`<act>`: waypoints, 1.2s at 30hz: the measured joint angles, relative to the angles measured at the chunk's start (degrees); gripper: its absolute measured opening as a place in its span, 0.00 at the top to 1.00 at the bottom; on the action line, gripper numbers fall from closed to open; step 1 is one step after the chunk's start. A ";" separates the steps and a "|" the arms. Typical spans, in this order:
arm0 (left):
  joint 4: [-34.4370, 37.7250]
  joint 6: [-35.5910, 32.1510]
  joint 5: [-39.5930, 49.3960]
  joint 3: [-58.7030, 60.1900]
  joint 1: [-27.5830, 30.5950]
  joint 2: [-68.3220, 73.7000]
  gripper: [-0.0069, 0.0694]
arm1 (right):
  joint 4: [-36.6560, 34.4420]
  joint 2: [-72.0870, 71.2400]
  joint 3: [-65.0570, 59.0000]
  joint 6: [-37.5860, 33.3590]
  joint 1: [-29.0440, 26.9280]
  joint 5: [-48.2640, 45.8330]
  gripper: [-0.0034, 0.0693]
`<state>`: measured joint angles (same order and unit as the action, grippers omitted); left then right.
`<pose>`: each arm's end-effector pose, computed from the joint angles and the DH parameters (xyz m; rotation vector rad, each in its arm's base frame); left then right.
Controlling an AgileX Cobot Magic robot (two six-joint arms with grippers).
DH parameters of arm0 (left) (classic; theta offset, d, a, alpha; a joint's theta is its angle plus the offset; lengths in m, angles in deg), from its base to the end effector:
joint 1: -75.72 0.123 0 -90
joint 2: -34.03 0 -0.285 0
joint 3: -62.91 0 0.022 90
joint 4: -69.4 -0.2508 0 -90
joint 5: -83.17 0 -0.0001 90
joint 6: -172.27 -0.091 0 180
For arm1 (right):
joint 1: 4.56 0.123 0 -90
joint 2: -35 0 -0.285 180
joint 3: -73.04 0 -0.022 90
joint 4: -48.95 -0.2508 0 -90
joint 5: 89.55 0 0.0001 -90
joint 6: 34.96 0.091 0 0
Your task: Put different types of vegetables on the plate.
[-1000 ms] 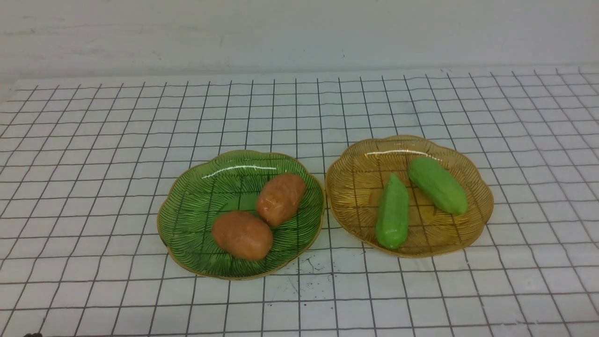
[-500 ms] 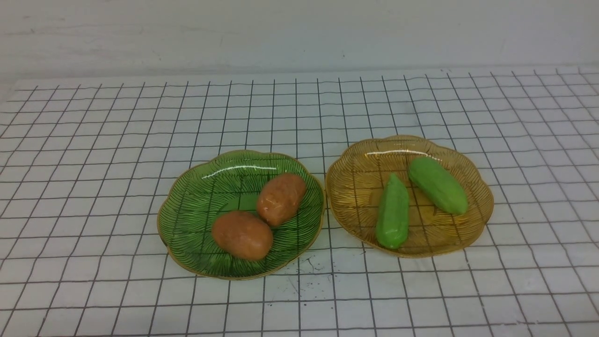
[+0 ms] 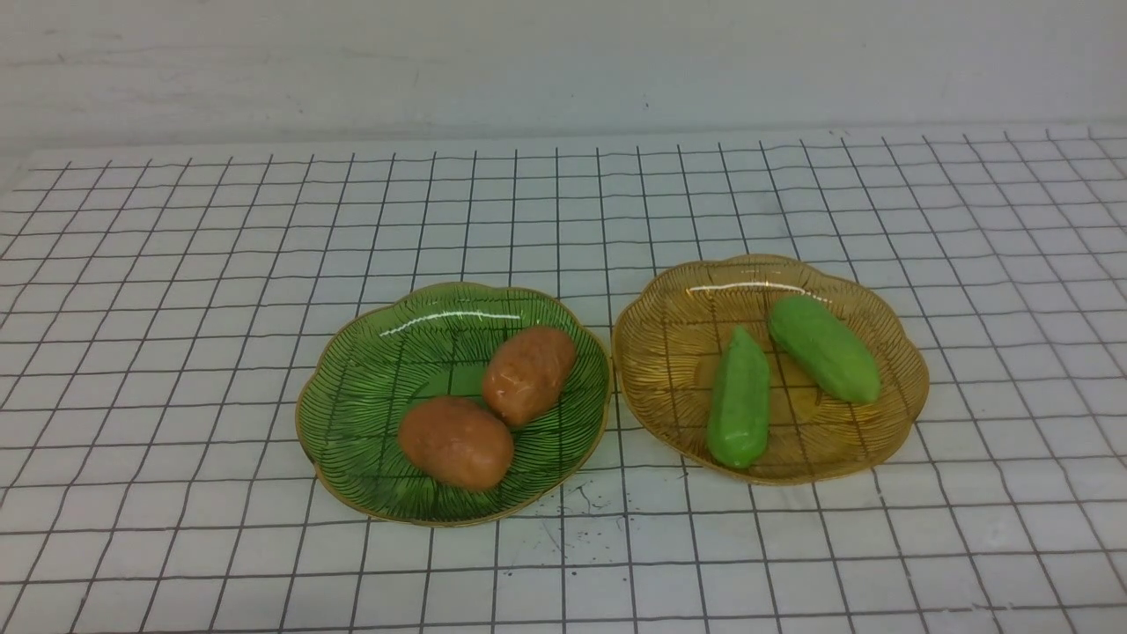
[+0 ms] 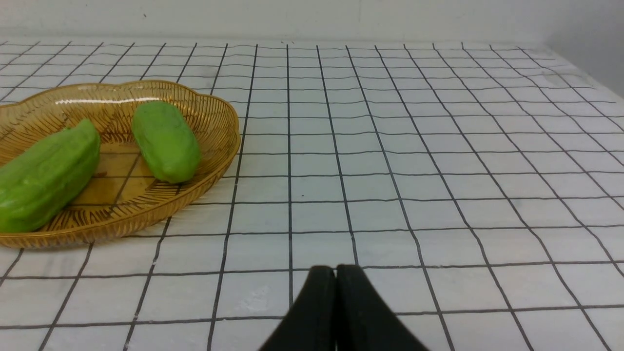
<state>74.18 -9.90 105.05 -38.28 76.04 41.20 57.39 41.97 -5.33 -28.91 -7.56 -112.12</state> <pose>0.0525 -0.0025 0.1702 -0.0212 1.8814 -0.0525 0.0515 -0.0078 0.1722 0.0592 1.8796 -0.1099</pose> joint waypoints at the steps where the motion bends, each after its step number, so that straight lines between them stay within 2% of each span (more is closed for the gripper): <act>1: 0.00 0.00 0.00 0.00 0.00 0.00 0.92 | 0.00 0.00 0.00 -0.16 0.00 0.00 0.97; 36: -0.05 0.00 0.00 0.00 0.00 0.00 0.92 | 0.00 0.00 0.00 -0.74 0.00 0.00 0.97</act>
<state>74.13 -9.90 105.05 -38.28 76.04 41.20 57.39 41.97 -5.33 -29.65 -7.56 -112.12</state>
